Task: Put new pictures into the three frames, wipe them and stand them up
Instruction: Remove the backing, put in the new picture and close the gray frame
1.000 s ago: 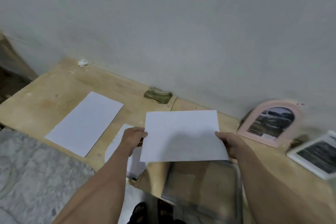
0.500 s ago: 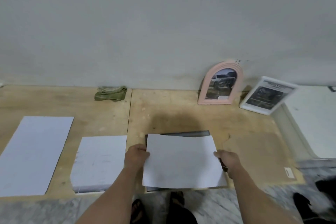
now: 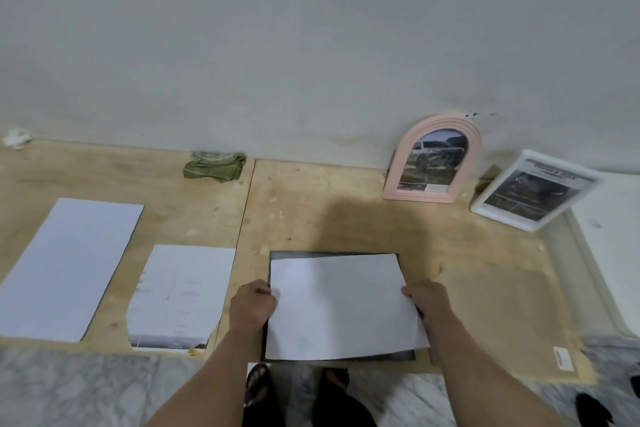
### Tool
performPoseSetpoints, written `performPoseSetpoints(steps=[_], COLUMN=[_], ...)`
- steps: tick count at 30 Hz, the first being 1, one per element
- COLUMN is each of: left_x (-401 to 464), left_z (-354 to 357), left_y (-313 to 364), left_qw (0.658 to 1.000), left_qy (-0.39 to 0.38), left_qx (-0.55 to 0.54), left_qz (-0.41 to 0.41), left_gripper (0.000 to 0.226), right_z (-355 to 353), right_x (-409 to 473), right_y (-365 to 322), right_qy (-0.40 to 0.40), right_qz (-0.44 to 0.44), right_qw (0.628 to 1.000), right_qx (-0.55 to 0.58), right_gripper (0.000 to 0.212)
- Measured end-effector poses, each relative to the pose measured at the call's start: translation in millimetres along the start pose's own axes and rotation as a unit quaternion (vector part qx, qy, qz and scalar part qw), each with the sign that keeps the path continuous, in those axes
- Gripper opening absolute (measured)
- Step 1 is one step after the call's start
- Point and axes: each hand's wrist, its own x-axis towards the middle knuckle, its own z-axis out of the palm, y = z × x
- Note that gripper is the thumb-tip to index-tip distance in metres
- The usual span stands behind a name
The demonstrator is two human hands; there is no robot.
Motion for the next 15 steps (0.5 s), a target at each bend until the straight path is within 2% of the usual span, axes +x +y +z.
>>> performPoseSetpoints(steps=[3, 7, 11, 15], left_x=[0, 3, 9, 9], left_z=[4, 8, 10, 10], left_y=[3, 7, 5, 5], left_qw=[1.0, 0.999, 0.999, 0.999], left_qy=[0.018, 0.031, 0.039, 0.038], left_qx=[-0.009, -0.004, 0.002, -0.008], left_qz=[-0.004, 0.006, 0.005, 0.001], left_gripper=[0.038, 0.029, 0.021, 0.023], right_z=[0, 1, 4, 6], right_x=[9, 16, 19, 23], right_y=[2, 5, 6, 4], right_qy=[-0.015, -0.025, -0.038, -0.055], right_qz=[-0.001, -0.013, -0.027, -0.021], right_qw=[1.0, 0.999, 0.997, 0.996], right_qx=[-0.014, -0.033, -0.054, -0.072], right_gripper=[0.037, 0.033, 0.038, 0.024])
